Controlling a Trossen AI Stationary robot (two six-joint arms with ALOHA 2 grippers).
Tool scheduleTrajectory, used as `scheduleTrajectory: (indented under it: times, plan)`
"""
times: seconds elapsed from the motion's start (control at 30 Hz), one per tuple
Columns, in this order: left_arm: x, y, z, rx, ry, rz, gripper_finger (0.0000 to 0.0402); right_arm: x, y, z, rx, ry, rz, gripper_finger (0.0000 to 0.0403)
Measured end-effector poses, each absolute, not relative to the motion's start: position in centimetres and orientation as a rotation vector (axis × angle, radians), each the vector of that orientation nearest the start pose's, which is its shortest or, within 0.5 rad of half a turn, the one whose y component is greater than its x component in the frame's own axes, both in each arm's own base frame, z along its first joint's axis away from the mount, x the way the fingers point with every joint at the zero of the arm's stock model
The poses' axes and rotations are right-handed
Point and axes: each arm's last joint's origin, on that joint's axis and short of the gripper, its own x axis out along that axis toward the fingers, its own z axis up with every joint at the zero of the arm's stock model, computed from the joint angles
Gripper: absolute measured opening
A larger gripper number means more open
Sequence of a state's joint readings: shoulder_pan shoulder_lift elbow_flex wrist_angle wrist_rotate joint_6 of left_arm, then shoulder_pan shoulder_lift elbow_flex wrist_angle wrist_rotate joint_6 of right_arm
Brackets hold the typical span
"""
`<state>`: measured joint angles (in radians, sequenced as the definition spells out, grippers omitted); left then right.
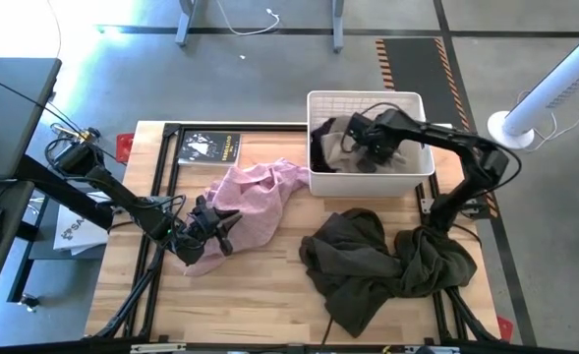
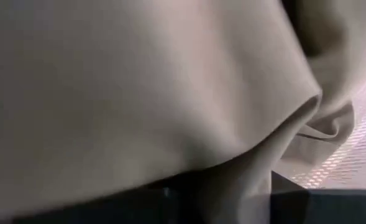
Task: Sort clothes
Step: Put the brown shirt into the laundry bin
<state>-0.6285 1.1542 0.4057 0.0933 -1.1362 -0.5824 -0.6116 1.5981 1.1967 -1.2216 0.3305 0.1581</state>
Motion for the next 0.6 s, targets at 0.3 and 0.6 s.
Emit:
scheduleTrajectory:
  times: [0.3, 0.6]
  plan:
    - [17.5, -9.5, 17.3, -0.052, 0.259, 0.583, 0.0076, 21.2, -17.2, 23.9, 0.371, 1.668, -0.881, 0.0094]
    - [17.5, -9.5, 17.3, -0.052, 0.259, 0.582, 0.0076, 22.5, -16.5, 32.8, 0.393, 1.531, -0.882, 0.0169]
